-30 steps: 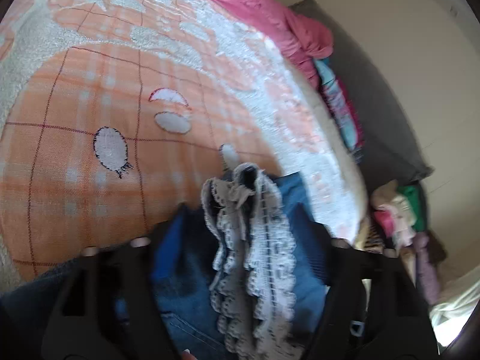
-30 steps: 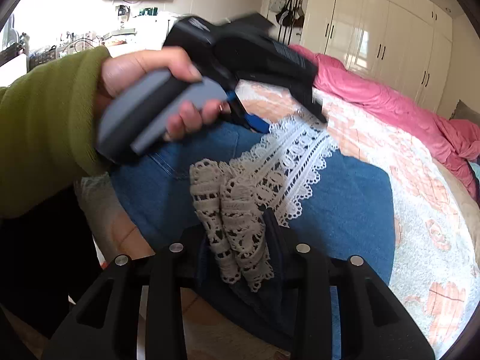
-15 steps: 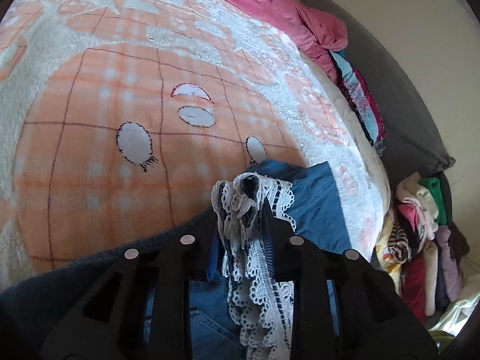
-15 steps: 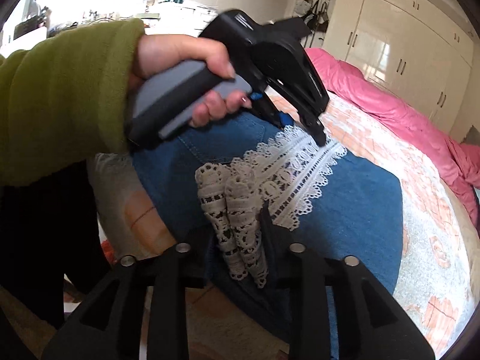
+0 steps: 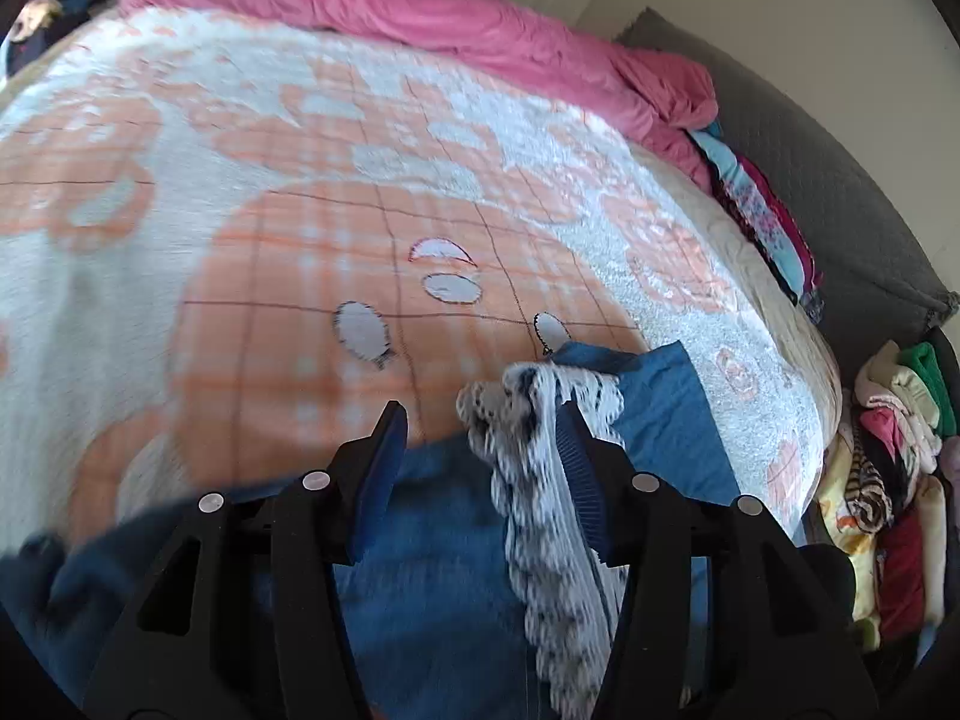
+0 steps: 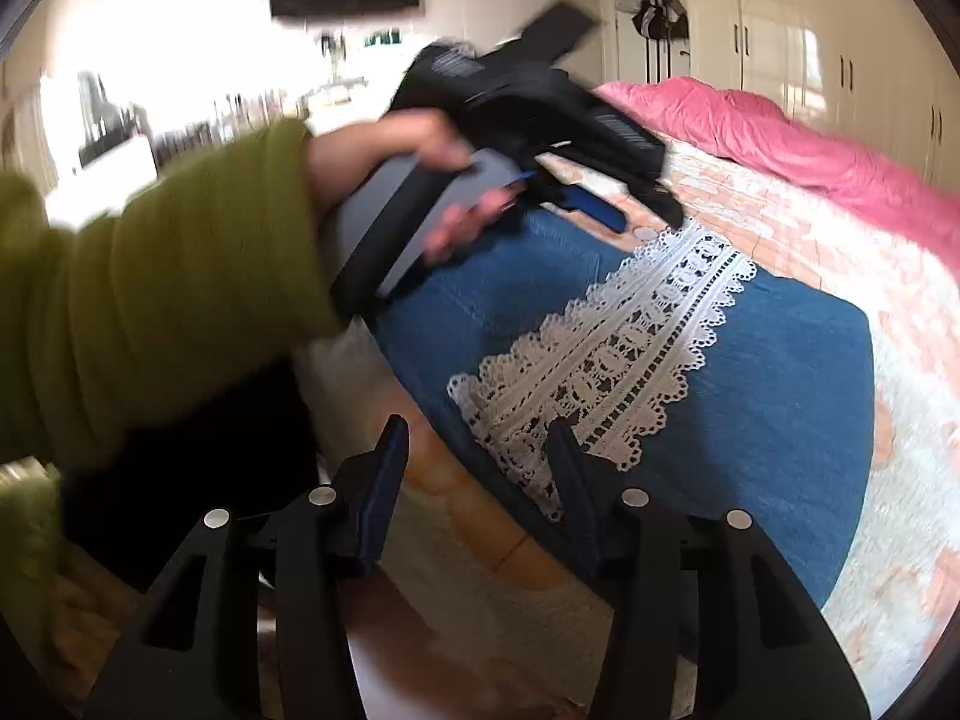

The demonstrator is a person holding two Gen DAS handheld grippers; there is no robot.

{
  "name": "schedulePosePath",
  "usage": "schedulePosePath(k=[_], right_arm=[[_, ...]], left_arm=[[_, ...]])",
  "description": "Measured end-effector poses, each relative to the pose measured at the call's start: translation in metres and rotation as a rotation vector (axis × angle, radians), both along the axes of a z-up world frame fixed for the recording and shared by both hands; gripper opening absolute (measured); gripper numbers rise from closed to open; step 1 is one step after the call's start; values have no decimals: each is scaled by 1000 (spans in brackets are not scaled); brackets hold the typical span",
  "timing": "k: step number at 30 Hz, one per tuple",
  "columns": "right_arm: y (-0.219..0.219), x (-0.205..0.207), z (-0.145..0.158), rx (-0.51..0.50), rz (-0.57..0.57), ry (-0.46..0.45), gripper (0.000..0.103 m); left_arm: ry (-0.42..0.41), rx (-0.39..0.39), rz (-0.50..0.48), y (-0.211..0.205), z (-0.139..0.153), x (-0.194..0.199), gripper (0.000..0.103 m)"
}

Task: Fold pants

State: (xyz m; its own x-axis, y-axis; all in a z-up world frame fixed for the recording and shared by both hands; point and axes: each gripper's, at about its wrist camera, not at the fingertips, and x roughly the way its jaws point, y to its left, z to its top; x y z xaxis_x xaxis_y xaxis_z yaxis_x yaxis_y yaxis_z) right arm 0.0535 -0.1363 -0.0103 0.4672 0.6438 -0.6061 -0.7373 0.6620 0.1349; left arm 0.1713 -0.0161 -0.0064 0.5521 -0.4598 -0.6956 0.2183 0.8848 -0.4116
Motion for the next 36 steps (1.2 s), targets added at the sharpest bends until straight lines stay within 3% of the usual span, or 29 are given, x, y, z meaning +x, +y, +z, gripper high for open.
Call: schedulePosePath(k=[3, 7, 12, 19, 22, 26, 36], right_arm=[[-23, 3, 15, 74, -62, -6, 48], [-52, 12, 26, 74, -187, -28, 49], [-76, 19, 27, 35, -299, -4, 49], [-85, 27, 5, -30, -316, 87, 49], [-78, 25, -15, -109, -338, 139, 49], [-87, 25, -18, -83, -368, 180, 48], [-84, 30, -22, -91, -361, 195, 55]], left_arm=[[-23, -2, 33, 6, 4, -26, 45], [-33, -21, 57, 9, 7, -60, 45], [-49, 62, 44, -4, 11, -97, 45], [-4, 98, -59, -34, -5, -124, 45], [39, 172, -81, -49, -21, -128, 45], [33, 225, -90, -53, -29, -136, 45], [37, 189, -82, -47, -28, -135, 46]])
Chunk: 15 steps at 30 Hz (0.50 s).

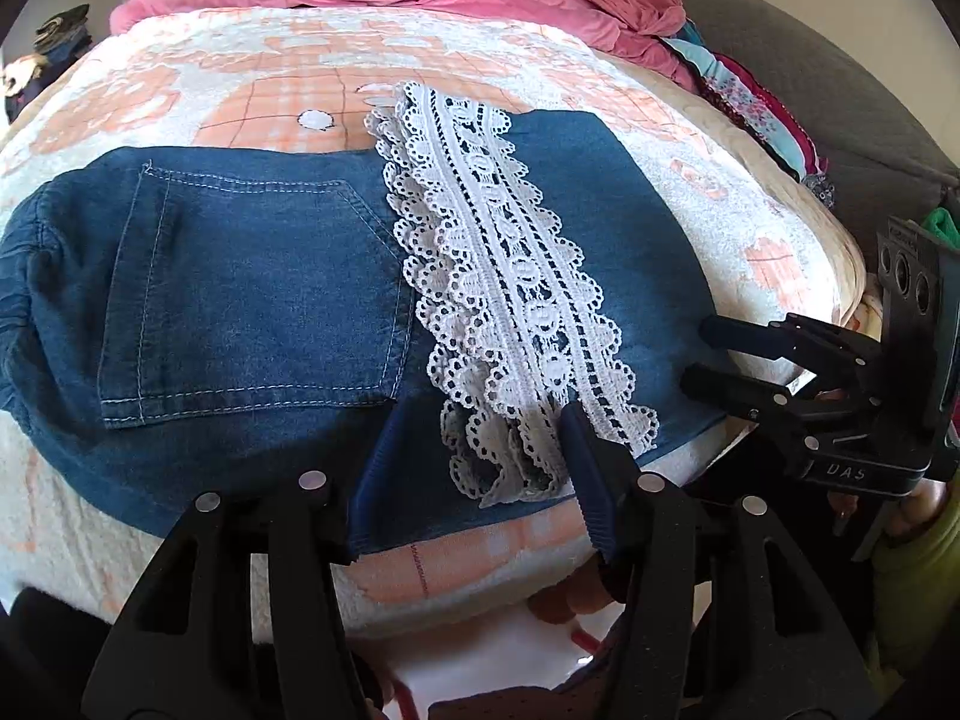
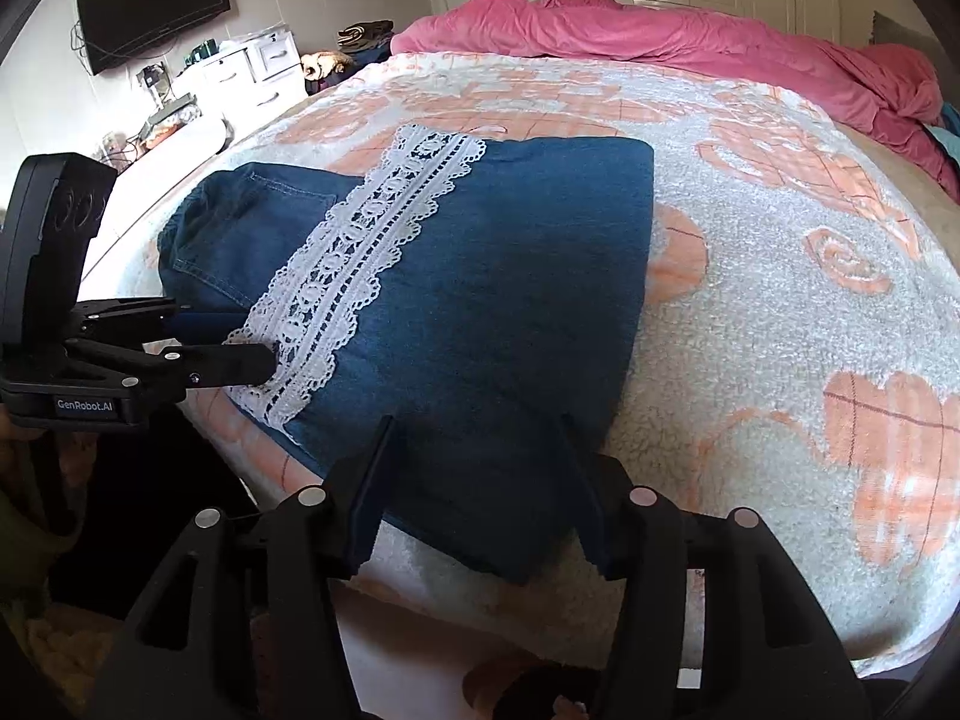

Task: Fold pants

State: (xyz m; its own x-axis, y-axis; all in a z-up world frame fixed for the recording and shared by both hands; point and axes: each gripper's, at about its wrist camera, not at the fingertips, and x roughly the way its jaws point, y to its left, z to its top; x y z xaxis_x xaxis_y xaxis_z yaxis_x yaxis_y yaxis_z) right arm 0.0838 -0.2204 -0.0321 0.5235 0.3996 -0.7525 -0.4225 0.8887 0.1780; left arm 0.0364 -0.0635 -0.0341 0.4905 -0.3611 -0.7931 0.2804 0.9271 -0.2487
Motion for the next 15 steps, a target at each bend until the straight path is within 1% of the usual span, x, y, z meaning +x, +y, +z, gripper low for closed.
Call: schedulePosePath(k=[2, 4, 7, 11, 15], right_arm=[[1, 0, 1, 10, 6, 0, 58], [2, -1, 2, 18, 18, -7, 65], [3, -5, 6, 25, 26, -31, 65], [-2, -7, 13, 105, 25, -51, 65], [-4, -10, 21, 131, 16, -90, 65]], left_arm=[[1, -8, 3, 1, 2, 0, 46], [2, -14, 6, 1, 4, -1, 46], [-9, -18, 17, 4, 10, -3, 49], [-38, -9, 41, 11, 22, -6, 52], [-62, -4, 67, 21, 33, -8, 56]])
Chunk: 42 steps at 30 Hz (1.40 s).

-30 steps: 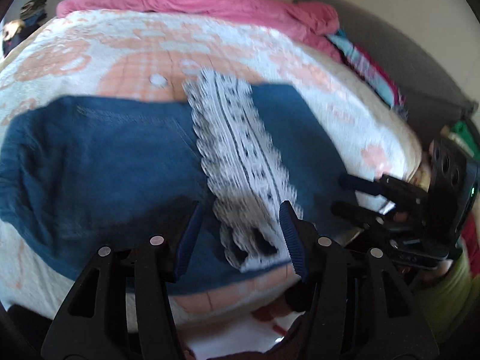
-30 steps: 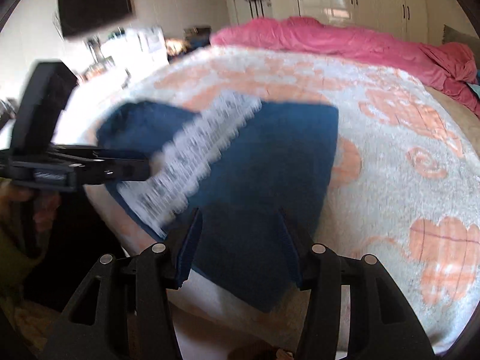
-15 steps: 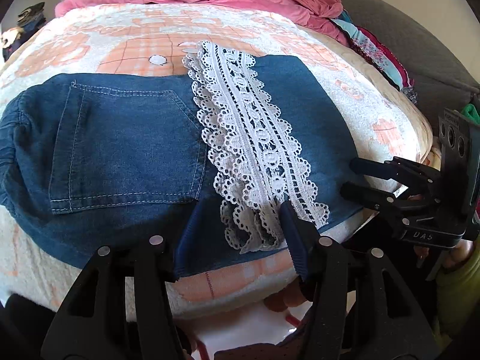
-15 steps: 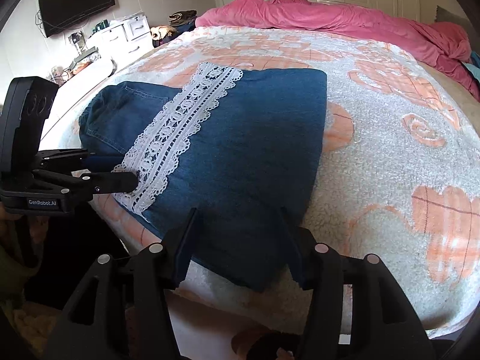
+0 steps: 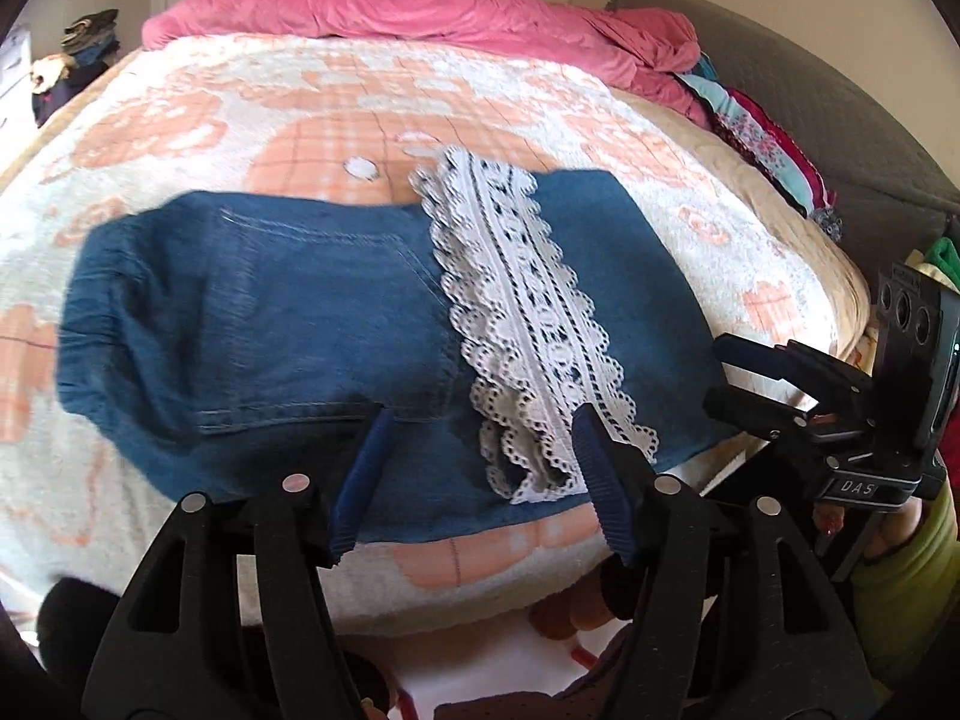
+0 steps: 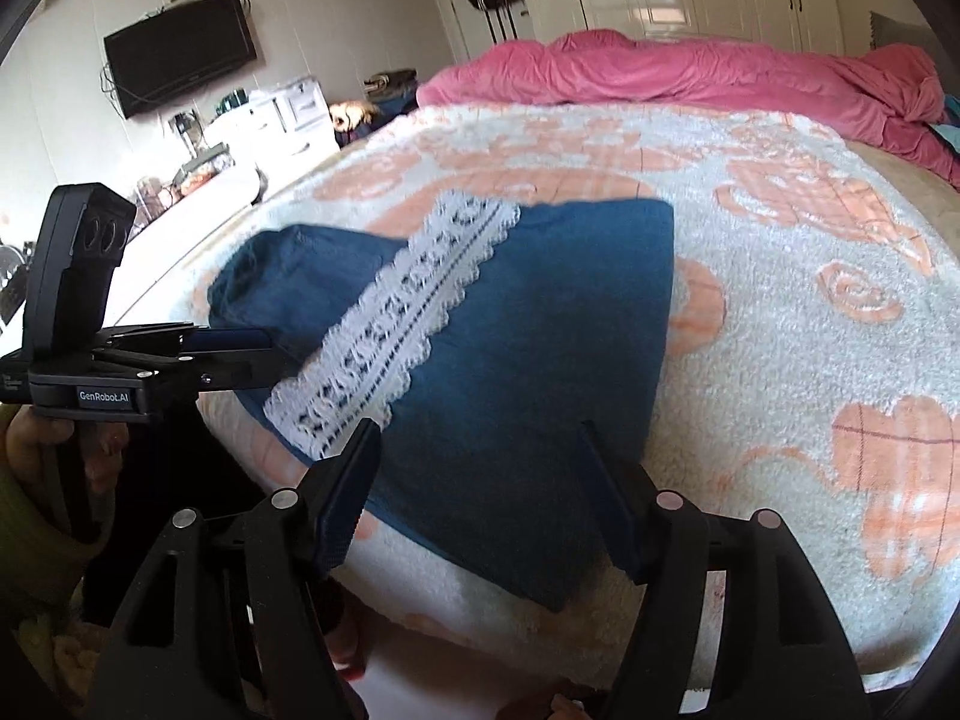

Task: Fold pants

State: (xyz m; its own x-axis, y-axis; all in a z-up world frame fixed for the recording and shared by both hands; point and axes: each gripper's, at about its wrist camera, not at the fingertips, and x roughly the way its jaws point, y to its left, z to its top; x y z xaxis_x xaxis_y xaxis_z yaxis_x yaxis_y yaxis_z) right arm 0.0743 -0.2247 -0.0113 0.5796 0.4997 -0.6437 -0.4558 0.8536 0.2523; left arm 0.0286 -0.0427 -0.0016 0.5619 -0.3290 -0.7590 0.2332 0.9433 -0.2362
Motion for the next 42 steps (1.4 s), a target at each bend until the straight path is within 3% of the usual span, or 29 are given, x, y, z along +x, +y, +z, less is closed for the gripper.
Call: schedulePosePath(k=[8, 9, 11, 20, 30, 37, 41, 42], right_arm=[[-2, -2, 11, 13, -42, -54, 65], [-2, -1, 11, 19, -45, -50, 79], [-4, 0, 12, 24, -73, -49, 89], [5, 5, 19, 11, -104, -43, 95], [45, 30, 46, -30, -29, -42, 98], [127, 73, 73, -38, 176, -16, 98], [186, 109, 74, -75, 309, 38, 98], [197, 115, 71, -86, 333, 59, 98]], left_arm=[[-46, -7, 53, 22, 17, -4, 62], [-53, -7, 63, 25, 19, -5, 63], [-68, -1, 79, 32, 23, -7, 67], [-98, 11, 137, 56, 29, -14, 76], [-48, -38, 255, 102, 14, -12, 84], [1, -124, 294, 119, -5, -7, 83], [22, -225, 295, 125, -15, -4, 59], [27, -232, 301, 126, -18, -4, 58]])
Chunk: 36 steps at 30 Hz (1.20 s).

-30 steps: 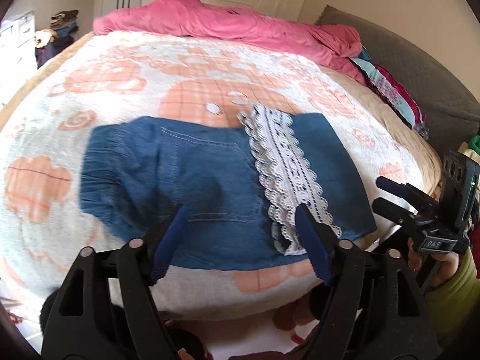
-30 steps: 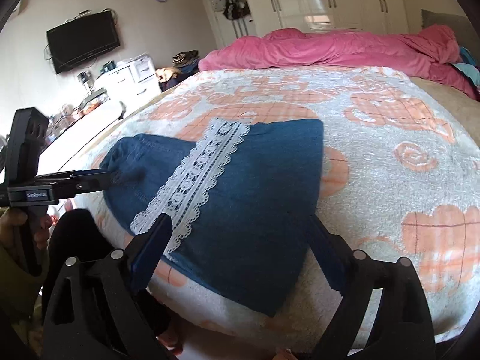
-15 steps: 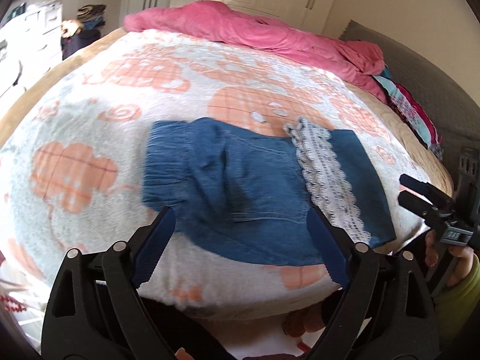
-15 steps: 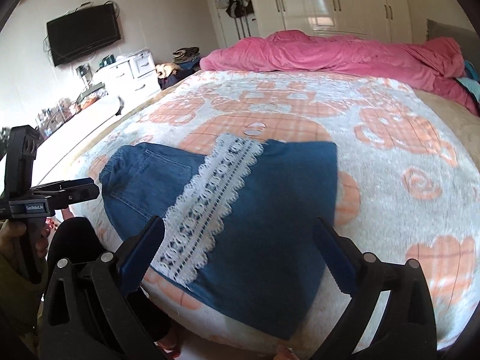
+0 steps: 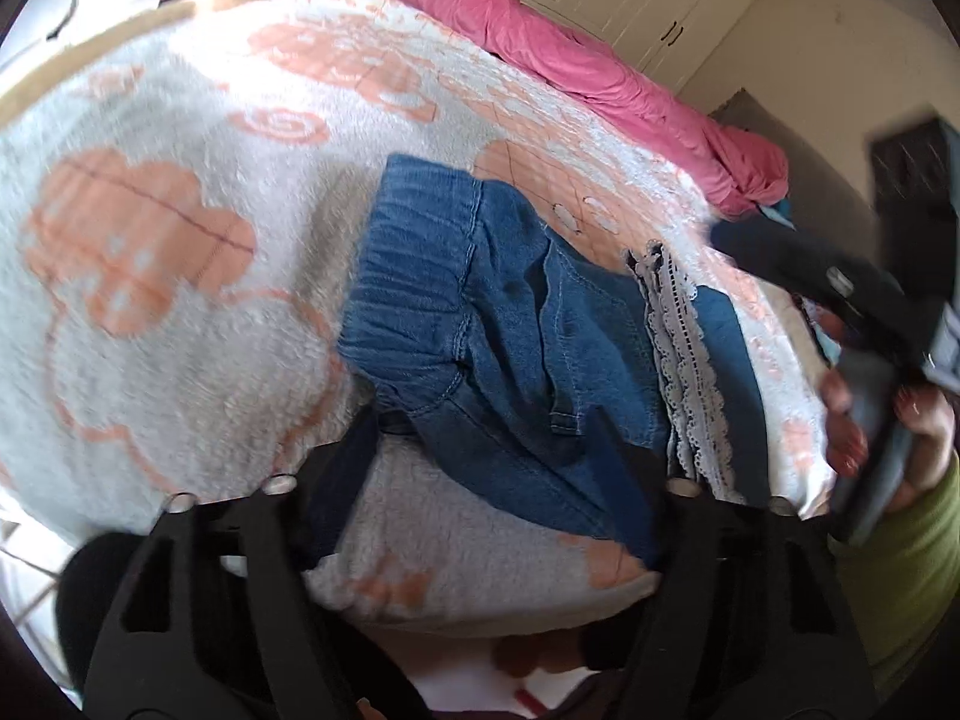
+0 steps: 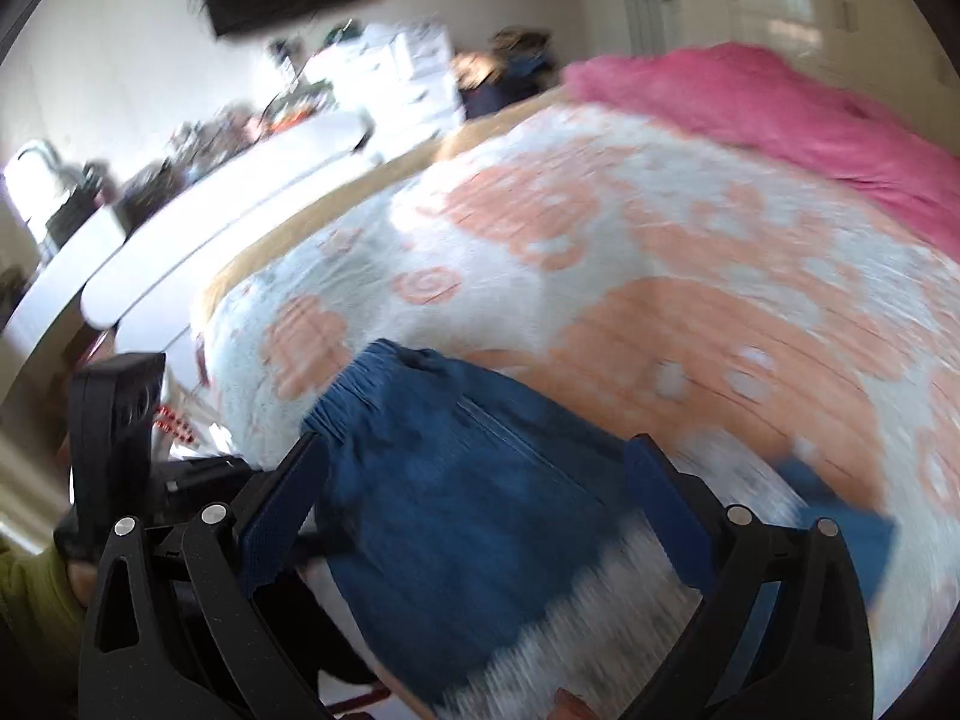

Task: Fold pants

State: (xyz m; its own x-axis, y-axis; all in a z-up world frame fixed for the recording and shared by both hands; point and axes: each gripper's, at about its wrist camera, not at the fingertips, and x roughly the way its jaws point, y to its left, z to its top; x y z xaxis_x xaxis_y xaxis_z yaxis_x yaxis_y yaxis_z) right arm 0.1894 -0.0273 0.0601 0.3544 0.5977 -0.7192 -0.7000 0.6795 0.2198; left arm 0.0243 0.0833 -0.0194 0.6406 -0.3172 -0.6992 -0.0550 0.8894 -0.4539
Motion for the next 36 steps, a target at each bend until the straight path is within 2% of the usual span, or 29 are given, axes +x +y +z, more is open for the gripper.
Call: schedulePosePath(k=[2, 7, 12, 13, 14, 15, 16, 19, 21, 24, 32, 36], right_arm=[[28, 14, -8, -29, 70, 51, 98], [78, 27, -28, -142, 153, 77, 98], [101, 38, -49, -178, 185, 126, 98], [103, 42, -58, -176, 196, 166, 85], [104, 45, -68, -168, 203, 217, 71], [102, 47, -73, -145, 207, 253, 61], [99, 47, -73, -118, 213, 252, 52], [83, 45, -60, -49, 214, 254, 40], [67, 45, -49, 20, 217, 252, 38], [28, 44, -25, 133, 206, 249, 38], [-64, 38, 13, 261, 142, 170, 41], [-101, 34, 19, 291, 100, 154, 48]], left_arm=[[5, -16, 7, 3, -4, 0, 54], [12, -60, 8, 5, -12, 0, 53], [10, -77, 6, 6, -15, -1, 53], [9, -82, 7, 6, -15, 0, 55], [4, -104, 3, 6, -15, 0, 63], [1, -126, 3, 8, -16, 3, 68], [-2, -145, 8, 9, -16, 4, 68], [-7, -160, 17, 9, -14, 4, 69], [-18, -190, 14, 8, -10, 3, 67], [-41, -259, -17, 1, 1, 5, 64], [-78, -267, -135, -54, 29, 17, 64], [-95, -241, -225, -94, 39, 20, 65]])
